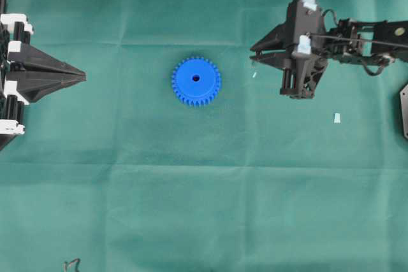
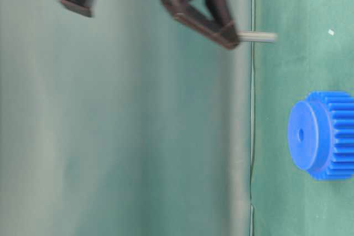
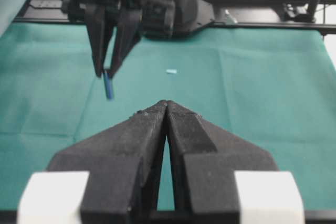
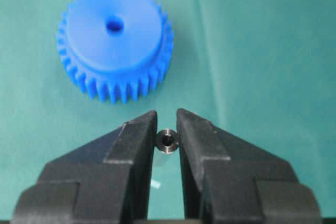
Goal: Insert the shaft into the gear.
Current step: 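Lower the open right gripper around the silver shaft and close it, then carry the held shaft left over the blue gear's center hole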
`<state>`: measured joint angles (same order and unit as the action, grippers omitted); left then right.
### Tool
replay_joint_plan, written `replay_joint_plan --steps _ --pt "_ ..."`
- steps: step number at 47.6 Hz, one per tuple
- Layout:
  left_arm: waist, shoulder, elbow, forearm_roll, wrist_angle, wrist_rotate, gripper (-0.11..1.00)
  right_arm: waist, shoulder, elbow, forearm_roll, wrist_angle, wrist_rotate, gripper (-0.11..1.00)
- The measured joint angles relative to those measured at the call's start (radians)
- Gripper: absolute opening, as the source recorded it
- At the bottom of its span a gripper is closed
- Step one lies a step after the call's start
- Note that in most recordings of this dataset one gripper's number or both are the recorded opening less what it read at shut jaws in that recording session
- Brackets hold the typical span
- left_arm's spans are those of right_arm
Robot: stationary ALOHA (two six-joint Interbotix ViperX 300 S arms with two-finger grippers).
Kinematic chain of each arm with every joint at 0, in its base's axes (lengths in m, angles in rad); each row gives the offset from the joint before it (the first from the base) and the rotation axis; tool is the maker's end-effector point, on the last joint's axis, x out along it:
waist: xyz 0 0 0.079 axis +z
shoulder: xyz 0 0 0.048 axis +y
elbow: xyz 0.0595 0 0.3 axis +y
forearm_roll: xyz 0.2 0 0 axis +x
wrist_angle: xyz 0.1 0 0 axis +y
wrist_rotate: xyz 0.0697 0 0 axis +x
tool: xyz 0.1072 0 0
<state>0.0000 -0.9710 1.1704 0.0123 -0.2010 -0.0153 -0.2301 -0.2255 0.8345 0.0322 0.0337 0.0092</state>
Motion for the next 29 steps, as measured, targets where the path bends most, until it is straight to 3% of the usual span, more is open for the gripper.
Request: replay_joint_plan --steps 18,29 --pt "0.000 0.000 0.000 0.002 0.003 0.000 0.00 0.000 -0.021 -0.009 -0.012 0.037 0.003 0.17" --pt "0.000 0.000 0.000 0.000 0.008 0.000 0.00 0.014 0.025 -0.066 -0.011 0.021 0.006 0.17"
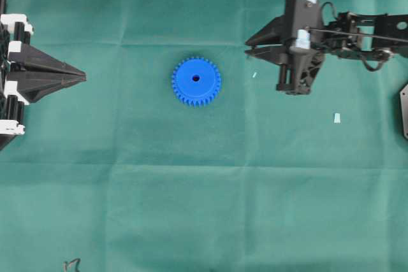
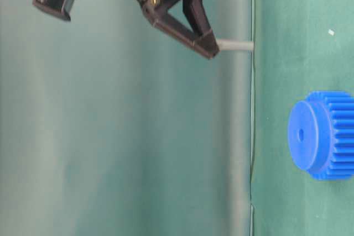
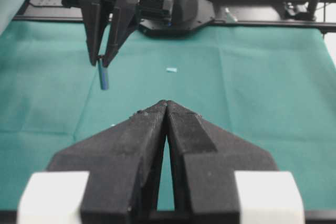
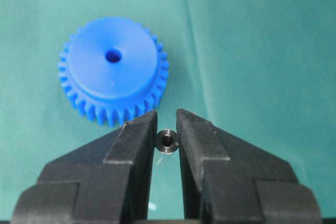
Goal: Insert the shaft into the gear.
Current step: 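Carry the held shaft left over the blue gear's center hole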
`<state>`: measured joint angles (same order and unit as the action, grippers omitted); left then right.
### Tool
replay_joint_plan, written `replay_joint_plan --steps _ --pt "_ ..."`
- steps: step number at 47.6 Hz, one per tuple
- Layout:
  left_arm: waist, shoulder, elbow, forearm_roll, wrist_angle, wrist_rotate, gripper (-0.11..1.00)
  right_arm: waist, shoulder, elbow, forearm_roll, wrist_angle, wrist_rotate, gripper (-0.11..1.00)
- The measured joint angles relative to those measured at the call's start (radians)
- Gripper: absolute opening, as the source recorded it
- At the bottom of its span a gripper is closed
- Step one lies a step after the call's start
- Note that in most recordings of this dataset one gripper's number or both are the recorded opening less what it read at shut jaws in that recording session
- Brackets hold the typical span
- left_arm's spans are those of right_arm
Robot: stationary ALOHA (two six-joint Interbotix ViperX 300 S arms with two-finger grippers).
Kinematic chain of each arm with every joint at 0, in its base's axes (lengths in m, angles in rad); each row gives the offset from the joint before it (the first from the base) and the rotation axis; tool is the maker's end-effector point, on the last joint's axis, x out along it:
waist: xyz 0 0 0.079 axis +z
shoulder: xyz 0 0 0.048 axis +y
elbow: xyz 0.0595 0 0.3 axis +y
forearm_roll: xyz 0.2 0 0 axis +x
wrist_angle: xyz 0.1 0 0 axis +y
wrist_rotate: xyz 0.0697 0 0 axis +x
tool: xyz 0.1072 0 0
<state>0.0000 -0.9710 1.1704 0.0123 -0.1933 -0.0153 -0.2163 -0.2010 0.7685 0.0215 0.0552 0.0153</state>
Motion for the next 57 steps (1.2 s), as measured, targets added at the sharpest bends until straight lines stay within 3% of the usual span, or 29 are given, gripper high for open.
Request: replay_joint_plan --steps 16,25,40,57 --pt "0.000 0.002 0.000 0.002 0.000 -0.005 0.00 0.078 0.172 -0.187 0.000 -0.002 0.000 0.17" --pt "0.000 0.002 0.000 0.002 0.000 -0.008 0.00 0.080 0.241 -0.253 -0.002 -0.002 -0.003 0.17" --pt "0.000 0.002 0.000 0.002 0.002 -0.011 0.00 0.078 0.258 -0.265 -0.002 -0.005 -0.005 0.17" --pt "0.000 0.000 -0.002 0.000 0.005 -0.011 0.00 0.078 0.345 -0.265 -0.002 -0.092 -0.002 0.17"
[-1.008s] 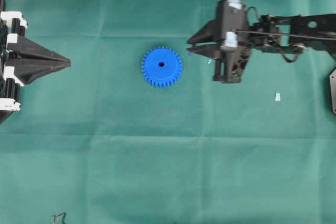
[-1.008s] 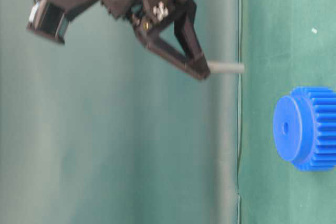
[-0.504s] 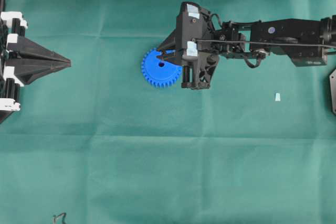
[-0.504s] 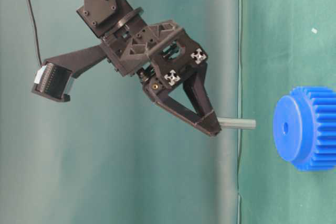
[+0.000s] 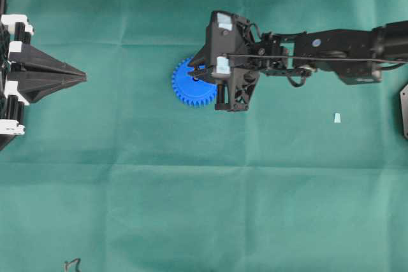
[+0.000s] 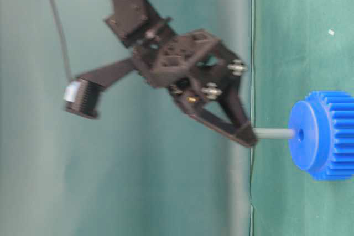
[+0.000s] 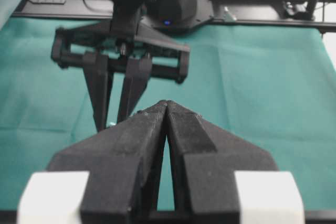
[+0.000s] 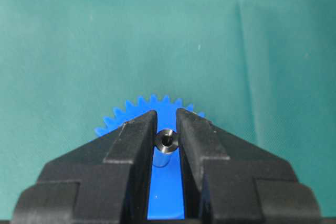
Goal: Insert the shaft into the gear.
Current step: 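Carry the held shaft left over the blue gear's center hole, then lower the shaft into the gear hole and open the right gripper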
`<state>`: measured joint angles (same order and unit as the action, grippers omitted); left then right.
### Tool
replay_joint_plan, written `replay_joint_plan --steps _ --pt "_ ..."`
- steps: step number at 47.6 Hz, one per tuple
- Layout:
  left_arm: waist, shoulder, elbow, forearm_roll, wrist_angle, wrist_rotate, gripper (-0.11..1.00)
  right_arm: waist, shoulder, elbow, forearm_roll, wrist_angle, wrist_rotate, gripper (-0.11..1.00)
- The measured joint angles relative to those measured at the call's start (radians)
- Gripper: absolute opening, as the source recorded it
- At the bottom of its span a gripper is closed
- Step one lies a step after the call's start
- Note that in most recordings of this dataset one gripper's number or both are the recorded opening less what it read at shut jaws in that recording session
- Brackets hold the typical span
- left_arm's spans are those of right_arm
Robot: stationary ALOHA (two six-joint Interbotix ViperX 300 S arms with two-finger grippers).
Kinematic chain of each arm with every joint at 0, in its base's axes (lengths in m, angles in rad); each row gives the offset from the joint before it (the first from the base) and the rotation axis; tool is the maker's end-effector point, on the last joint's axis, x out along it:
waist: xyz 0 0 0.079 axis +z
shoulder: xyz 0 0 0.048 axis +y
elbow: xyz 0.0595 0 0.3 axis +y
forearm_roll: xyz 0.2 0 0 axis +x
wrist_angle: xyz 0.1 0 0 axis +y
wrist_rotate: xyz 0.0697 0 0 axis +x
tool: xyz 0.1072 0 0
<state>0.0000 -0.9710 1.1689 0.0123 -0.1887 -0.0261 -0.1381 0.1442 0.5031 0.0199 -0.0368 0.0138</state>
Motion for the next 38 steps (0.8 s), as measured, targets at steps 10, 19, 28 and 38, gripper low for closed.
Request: replay_joint_plan --steps 10,19,28,38 --pt "0.000 0.000 0.000 0.002 0.002 0.000 0.00 -0.005 0.075 -0.005 0.006 -0.044 0.000 0.17" --pt "0.000 0.002 0.002 0.002 0.002 0.000 0.00 -0.005 0.094 -0.005 0.008 -0.052 0.002 0.17" --pt "0.000 0.000 0.002 0.002 0.003 0.000 0.00 -0.005 0.094 -0.005 0.009 -0.057 0.002 0.17" --pt "0.000 0.002 0.002 0.002 0.003 0.000 0.00 -0.005 0.094 -0.005 0.008 -0.057 0.002 0.17"
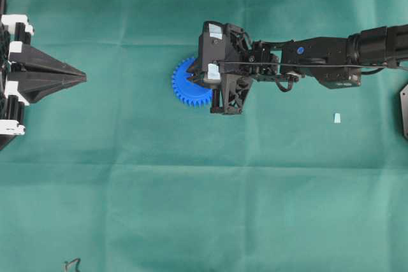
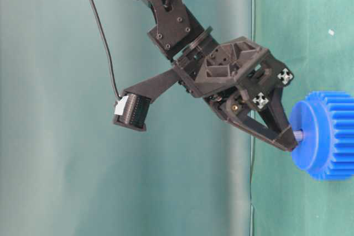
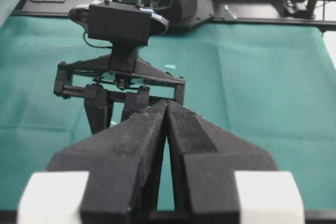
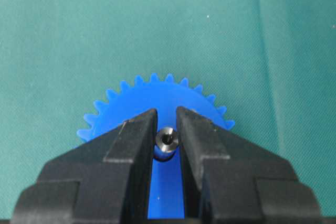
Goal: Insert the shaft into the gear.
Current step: 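Lower the shaft into the gear hole and open the right gripper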
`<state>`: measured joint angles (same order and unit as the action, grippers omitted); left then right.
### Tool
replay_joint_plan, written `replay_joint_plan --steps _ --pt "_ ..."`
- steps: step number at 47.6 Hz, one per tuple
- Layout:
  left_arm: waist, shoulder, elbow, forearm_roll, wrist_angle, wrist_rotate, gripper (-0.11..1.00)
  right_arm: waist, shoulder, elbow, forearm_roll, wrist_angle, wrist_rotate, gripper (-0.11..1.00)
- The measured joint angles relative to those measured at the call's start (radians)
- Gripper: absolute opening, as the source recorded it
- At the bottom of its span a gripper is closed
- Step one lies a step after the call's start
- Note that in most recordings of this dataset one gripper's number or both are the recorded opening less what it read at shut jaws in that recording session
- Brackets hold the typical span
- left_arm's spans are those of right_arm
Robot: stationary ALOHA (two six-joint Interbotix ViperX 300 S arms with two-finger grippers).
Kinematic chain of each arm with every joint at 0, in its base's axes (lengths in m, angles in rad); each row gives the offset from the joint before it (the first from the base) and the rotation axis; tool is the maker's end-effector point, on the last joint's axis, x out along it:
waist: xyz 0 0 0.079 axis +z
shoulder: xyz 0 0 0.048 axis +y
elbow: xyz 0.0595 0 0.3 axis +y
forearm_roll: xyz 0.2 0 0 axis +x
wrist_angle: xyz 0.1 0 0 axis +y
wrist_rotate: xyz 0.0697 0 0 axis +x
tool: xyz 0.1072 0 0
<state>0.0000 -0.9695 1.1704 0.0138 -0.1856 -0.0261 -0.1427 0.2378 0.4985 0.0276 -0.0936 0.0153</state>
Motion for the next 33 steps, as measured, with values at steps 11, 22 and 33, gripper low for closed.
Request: replay_joint_plan --steps 11,22,33 --pt "0.000 -0.002 0.000 0.000 0.000 0.000 0.00 0.000 -0.002 0.000 0.002 0.000 0.000 0.17" --pt "0.000 0.000 0.000 0.000 0.000 0.000 0.00 -0.002 0.000 0.000 0.003 0.002 0.002 0.62" --pt "0.000 -0.002 -0.002 0.000 0.000 0.000 0.00 -0.002 0.000 0.000 0.005 0.002 0.002 0.95"
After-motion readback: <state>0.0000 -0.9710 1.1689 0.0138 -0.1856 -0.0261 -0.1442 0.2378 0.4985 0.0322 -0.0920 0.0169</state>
